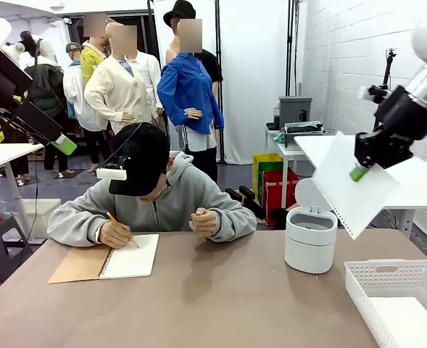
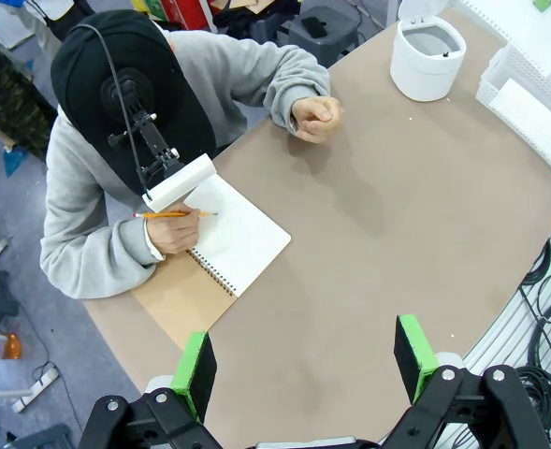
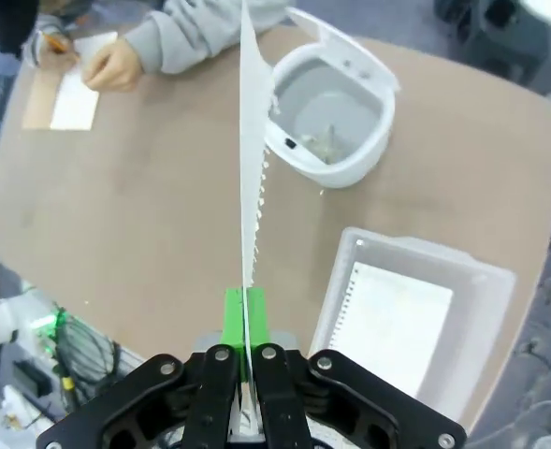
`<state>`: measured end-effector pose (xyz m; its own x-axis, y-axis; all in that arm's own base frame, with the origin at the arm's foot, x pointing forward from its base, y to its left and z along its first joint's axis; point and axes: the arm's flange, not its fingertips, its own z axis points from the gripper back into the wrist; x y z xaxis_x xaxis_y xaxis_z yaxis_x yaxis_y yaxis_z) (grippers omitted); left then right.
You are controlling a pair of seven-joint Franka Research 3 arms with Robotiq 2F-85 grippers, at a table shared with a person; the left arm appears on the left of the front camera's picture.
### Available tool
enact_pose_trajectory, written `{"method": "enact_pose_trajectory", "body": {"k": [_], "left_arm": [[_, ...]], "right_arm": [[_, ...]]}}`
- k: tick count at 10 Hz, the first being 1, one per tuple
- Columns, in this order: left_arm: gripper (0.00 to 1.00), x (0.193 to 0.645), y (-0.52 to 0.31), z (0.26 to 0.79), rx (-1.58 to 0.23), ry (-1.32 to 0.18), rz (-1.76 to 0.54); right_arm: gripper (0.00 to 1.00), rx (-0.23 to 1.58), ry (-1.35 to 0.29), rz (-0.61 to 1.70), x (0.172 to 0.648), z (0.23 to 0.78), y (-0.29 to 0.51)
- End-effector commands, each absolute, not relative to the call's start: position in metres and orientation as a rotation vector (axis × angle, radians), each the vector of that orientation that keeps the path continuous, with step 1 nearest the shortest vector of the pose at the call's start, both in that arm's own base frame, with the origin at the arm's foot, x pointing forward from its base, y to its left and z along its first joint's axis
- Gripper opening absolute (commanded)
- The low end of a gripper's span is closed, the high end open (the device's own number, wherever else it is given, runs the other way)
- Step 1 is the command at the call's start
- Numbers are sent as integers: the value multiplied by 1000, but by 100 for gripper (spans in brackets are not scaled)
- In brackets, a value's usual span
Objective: Sort the paper based on its condition.
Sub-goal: If a person hands you a paper, place it in the Organizing basket , and if it's crumpled, put it in the Trash can.
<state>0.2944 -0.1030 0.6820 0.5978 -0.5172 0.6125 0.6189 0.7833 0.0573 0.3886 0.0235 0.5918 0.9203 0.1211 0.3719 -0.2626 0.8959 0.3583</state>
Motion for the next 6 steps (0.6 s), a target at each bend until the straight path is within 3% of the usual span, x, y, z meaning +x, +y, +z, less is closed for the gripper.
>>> {"method": "enact_pose_trajectory", "body": {"k": [1, 2, 6], "left_arm": [[100, 294, -103, 682, -165, -655, -661], [100, 294, -103, 682, -165, -655, -661], [100, 294, -103, 682, -165, -655, -661]], "right_arm": [[0, 541, -413, 78, 379, 585, 11], [0, 416, -350, 203, 389, 592, 24], [0, 416, -350, 203, 389, 592, 24]]}}
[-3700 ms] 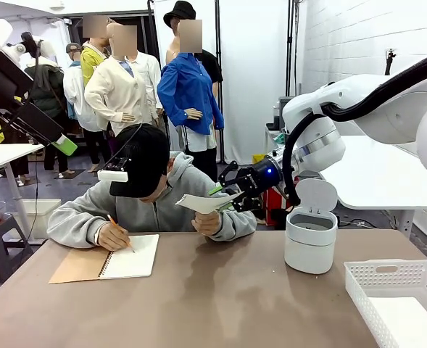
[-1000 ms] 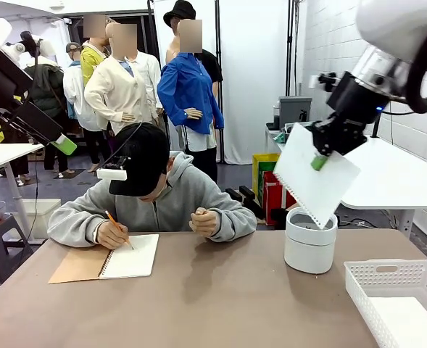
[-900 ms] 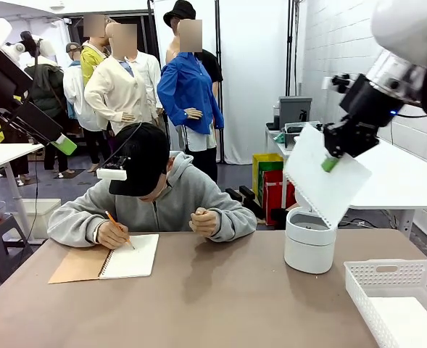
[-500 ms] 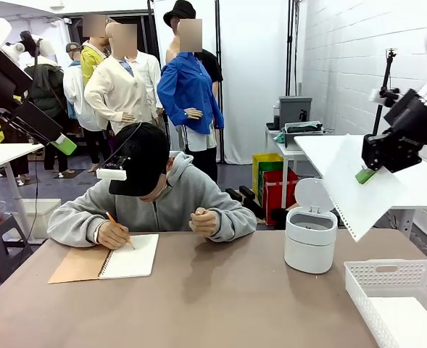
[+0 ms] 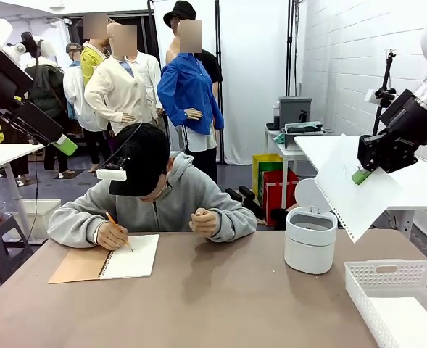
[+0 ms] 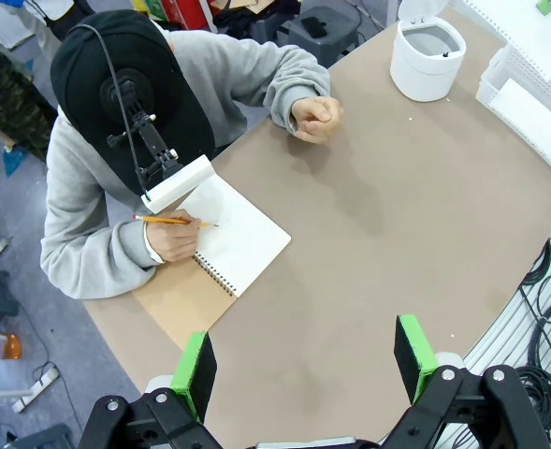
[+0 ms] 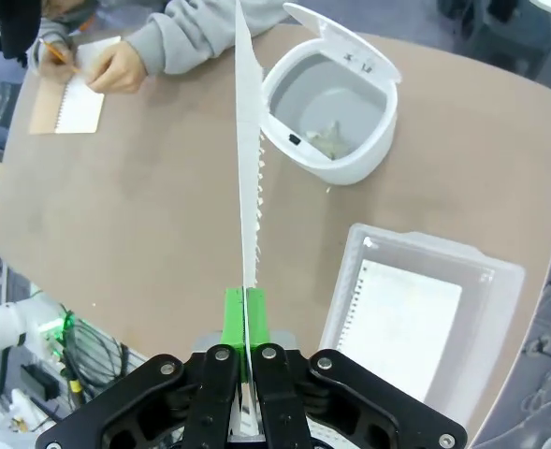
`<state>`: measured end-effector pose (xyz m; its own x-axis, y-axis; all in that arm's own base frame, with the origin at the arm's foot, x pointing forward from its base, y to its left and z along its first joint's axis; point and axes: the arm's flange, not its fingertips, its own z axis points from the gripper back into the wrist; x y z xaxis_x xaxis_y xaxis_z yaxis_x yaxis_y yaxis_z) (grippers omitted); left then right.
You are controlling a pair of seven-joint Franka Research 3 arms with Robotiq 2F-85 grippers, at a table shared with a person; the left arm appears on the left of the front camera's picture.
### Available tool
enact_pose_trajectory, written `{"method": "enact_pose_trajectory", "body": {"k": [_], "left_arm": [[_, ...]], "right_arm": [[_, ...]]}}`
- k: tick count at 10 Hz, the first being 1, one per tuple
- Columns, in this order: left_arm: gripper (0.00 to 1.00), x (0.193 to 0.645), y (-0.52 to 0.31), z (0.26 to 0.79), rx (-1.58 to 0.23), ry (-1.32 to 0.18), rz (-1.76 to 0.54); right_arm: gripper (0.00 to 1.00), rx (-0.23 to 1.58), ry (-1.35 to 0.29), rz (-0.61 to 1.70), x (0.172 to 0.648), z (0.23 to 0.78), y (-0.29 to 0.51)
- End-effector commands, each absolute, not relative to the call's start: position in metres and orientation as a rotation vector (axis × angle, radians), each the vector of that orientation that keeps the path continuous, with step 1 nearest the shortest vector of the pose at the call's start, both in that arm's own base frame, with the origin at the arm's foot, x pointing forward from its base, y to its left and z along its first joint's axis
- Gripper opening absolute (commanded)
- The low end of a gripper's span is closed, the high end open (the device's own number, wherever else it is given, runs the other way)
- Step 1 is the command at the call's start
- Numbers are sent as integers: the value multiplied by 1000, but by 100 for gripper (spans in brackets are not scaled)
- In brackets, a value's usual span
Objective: Sort the paper based on its condition.
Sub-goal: If a person hands you a paper, place it in the Organizing basket , and if it's crumpled, put it in the Trash can.
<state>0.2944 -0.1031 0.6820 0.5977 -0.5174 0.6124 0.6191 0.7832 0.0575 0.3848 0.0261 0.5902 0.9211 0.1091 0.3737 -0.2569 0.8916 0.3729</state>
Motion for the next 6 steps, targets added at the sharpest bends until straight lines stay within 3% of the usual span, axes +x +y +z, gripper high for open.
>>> {"method": "enact_pose_trajectory", "body": {"k": [1, 3, 6], "left_arm": [[100, 294, -103, 682, -165, -655, -661], [100, 294, -103, 682, -165, -655, -661], [100, 294, -103, 682, -165, -655, -661]], "right_arm": [[0, 435, -354, 190, 385, 590, 25], [0, 425, -299, 105, 390, 553, 22], [0, 374, -240, 70, 360, 522, 0]]}}
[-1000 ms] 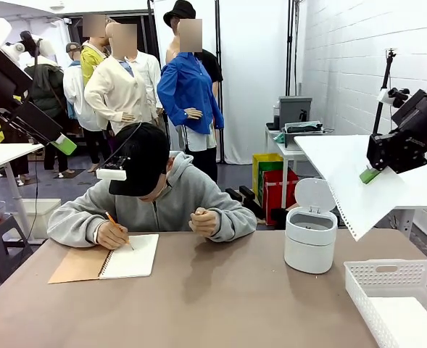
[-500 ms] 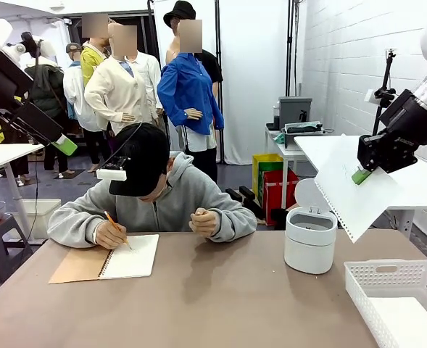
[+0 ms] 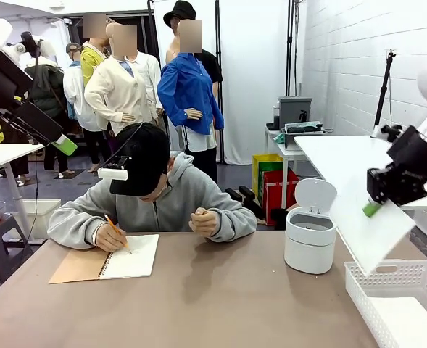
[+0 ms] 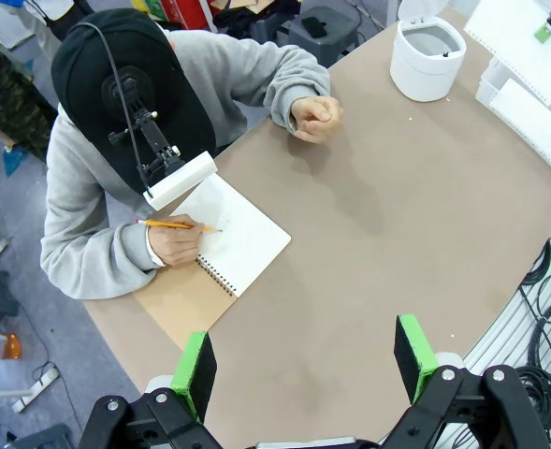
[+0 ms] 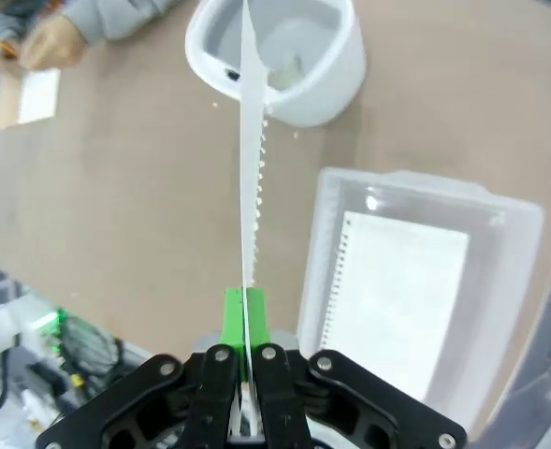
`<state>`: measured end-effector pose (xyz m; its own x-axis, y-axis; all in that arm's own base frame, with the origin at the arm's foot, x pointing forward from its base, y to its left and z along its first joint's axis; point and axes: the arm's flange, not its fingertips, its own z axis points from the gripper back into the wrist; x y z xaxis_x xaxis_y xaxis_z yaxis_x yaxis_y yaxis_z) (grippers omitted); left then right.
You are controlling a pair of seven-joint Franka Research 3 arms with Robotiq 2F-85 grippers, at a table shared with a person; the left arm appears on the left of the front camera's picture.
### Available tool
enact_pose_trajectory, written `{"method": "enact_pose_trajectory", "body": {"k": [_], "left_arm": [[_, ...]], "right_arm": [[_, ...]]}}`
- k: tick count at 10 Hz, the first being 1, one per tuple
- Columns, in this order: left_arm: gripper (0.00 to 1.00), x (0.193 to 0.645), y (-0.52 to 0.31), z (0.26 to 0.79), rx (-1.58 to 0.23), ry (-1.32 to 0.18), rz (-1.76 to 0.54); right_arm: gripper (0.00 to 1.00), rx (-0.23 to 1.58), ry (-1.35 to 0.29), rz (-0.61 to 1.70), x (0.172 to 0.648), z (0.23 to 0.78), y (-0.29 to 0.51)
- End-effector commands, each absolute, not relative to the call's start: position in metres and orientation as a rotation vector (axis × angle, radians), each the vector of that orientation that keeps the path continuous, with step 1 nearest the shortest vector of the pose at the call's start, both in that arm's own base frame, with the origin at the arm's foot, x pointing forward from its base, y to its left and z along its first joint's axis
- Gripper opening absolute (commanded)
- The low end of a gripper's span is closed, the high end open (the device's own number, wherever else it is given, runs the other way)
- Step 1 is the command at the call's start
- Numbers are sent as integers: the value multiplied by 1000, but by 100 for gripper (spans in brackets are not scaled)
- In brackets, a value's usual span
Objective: Sort the paper based on its condition.
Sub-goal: If a person hands you a paper, place it in the Organizing basket , and if it's crumpled, put it in the Trash can.
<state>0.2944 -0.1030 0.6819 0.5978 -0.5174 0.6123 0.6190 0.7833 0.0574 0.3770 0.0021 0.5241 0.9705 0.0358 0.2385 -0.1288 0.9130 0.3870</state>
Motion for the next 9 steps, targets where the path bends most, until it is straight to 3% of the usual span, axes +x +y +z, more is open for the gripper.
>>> {"method": "enact_pose_trajectory", "body": {"k": [1, 6, 9], "left_arm": [[100, 294, -103, 682, -165, -655, -661], [100, 294, -103, 682, -165, -655, -661], [100, 294, -103, 682, -165, -655, -661]], "right_arm": [[0, 362, -208, 78, 351, 521, -7], [0, 314, -139, 143, 298, 490, -29], [0, 319, -126, 80, 298, 459, -44]]}}
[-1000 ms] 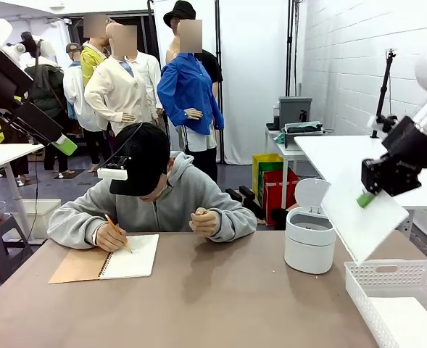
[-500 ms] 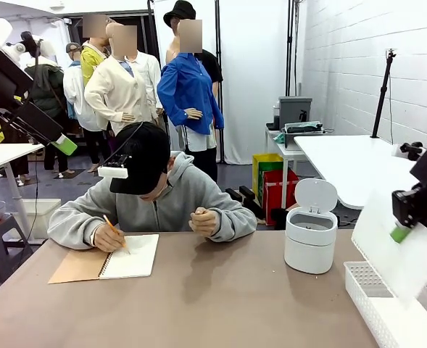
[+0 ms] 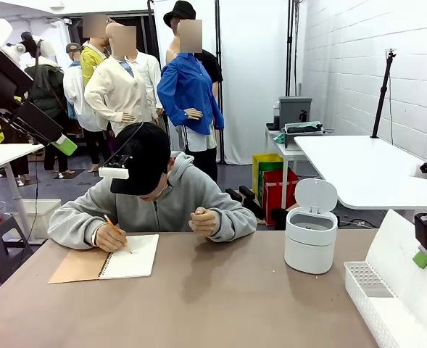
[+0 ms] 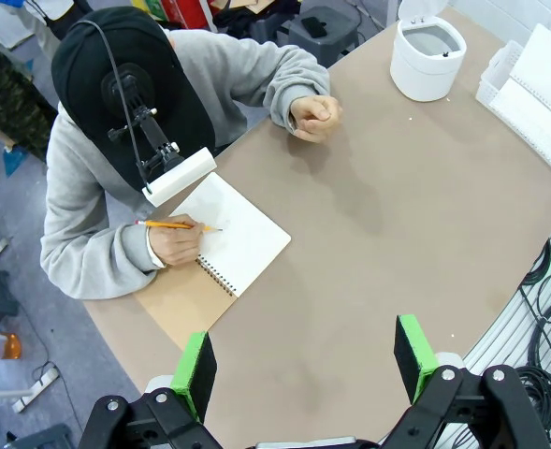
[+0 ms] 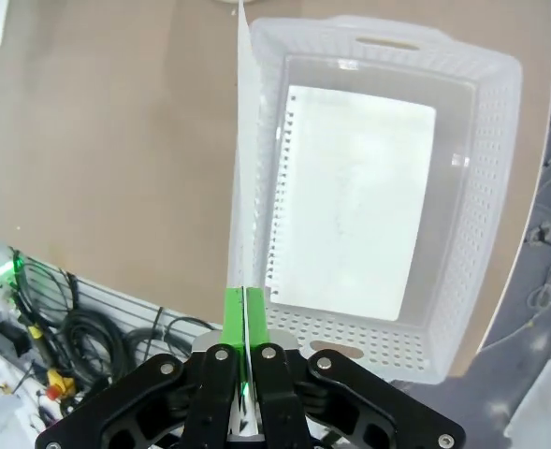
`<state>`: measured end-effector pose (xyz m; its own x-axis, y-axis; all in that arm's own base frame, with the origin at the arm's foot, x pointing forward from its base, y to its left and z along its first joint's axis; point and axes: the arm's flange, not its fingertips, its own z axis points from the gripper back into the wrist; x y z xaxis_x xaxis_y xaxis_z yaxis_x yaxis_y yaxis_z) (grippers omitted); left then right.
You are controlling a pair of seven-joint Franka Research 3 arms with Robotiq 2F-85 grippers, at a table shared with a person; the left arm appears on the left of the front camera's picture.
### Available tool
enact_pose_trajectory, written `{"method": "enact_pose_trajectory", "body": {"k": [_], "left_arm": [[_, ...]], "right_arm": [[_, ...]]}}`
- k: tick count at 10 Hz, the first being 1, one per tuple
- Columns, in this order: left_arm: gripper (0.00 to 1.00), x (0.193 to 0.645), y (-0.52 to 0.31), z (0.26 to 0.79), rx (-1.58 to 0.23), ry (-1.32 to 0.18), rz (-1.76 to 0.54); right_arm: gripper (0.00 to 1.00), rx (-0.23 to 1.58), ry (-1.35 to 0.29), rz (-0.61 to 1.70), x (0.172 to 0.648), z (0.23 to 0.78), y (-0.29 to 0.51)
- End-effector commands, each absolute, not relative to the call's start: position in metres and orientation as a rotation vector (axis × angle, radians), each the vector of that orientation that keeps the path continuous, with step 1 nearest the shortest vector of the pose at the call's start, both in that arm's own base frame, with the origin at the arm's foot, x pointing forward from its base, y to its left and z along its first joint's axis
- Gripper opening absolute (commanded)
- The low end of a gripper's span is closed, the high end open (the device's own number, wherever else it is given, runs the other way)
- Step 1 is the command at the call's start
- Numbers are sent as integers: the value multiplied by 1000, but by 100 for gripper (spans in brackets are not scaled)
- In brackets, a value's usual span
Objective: Sort the paper based on its condition.
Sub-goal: If a person hands you a paper, place it in the Organizing basket , and if it's crumpled, put it in the Trash can.
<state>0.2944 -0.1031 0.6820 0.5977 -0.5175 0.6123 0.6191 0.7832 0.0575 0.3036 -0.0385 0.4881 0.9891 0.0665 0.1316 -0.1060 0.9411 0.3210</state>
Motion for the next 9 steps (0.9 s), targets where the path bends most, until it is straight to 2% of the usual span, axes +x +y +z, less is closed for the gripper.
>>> {"method": "enact_pose_trajectory", "body": {"k": [1, 9], "left_arm": [[100, 294, -103, 682, -165, -655, -661], [100, 294, -103, 682, -165, -655, -661]], "right_arm": [[0, 329, -114, 75, 297, 453, -48], [0, 340, -98, 77, 347, 384, -43]]}}
